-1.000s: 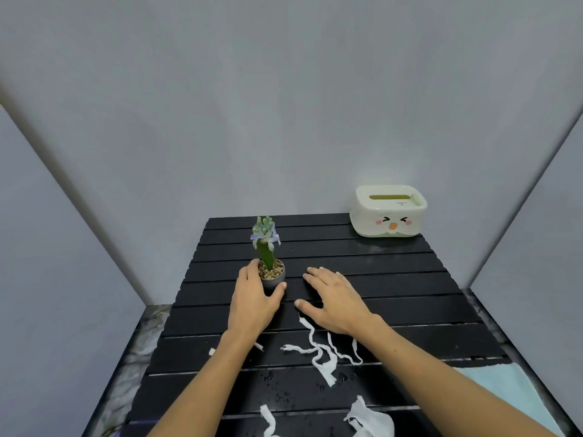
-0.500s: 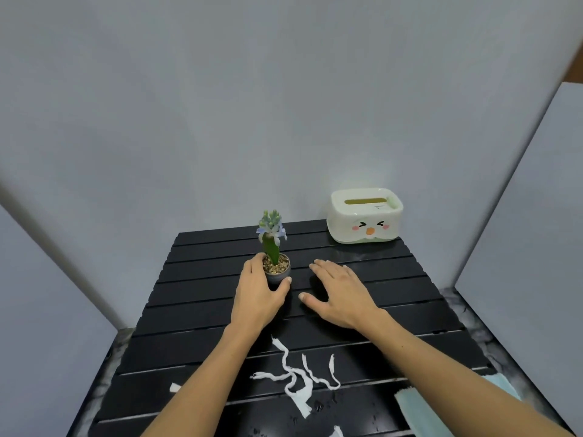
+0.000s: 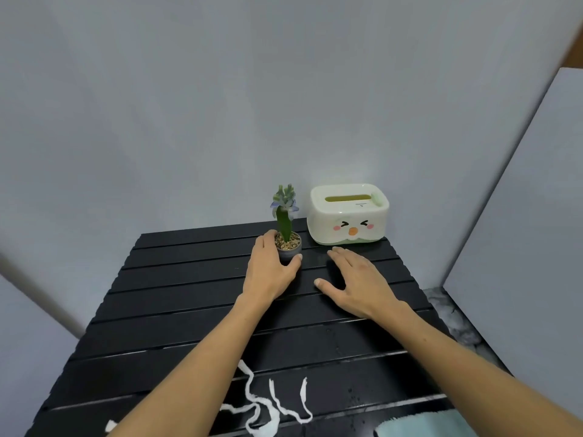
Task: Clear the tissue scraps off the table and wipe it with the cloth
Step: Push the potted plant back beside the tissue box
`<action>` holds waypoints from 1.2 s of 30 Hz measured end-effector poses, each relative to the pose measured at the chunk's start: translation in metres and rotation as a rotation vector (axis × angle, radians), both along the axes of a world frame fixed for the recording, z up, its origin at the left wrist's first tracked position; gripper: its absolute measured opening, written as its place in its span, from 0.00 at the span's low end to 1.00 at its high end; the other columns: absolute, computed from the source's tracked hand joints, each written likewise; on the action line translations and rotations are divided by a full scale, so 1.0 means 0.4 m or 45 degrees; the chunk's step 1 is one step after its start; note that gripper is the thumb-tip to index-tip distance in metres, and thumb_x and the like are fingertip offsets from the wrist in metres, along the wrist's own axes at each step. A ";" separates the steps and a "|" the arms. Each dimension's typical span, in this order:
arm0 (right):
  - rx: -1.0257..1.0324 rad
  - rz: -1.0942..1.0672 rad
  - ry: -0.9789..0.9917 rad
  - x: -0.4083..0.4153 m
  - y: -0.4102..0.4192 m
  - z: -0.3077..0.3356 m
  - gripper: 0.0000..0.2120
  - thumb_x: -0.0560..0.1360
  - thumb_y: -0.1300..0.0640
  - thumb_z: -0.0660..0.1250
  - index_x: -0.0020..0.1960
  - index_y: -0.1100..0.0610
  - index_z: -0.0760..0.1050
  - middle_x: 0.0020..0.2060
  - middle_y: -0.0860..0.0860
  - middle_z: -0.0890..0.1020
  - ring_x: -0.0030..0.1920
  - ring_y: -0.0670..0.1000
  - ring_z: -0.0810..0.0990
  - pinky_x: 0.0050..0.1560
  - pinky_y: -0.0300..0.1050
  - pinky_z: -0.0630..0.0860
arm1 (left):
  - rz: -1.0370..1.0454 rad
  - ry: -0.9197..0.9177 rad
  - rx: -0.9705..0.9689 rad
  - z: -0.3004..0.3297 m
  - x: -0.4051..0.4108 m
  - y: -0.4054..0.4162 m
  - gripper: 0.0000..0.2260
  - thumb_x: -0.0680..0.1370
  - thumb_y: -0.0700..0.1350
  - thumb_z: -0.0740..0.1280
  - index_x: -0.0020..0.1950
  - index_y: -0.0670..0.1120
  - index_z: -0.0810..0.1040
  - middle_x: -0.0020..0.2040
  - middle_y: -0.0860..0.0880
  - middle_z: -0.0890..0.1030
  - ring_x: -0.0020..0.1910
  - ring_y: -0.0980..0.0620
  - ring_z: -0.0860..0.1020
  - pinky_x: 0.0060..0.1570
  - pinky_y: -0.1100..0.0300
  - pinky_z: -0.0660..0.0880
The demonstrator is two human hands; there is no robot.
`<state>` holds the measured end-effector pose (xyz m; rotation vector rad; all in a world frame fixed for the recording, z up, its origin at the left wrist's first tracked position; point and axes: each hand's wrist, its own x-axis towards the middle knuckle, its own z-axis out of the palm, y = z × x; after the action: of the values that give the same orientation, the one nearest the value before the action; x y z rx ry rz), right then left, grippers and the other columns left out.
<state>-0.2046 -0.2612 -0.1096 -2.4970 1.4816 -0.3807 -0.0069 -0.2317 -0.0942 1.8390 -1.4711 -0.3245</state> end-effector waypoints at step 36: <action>0.126 -0.010 -0.074 0.006 0.091 0.032 0.37 0.76 0.33 0.60 0.77 0.54 0.62 0.77 0.51 0.63 0.77 0.51 0.59 0.77 0.50 0.55 | -0.065 -0.139 0.243 -0.005 0.037 0.099 0.37 0.74 0.60 0.69 0.76 0.43 0.62 0.74 0.44 0.64 0.72 0.43 0.63 0.69 0.50 0.65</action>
<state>-0.2022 -0.2248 -0.0969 -2.3840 1.4517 -0.3692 0.0079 -0.1921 -0.0964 1.9996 -1.6109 -0.4072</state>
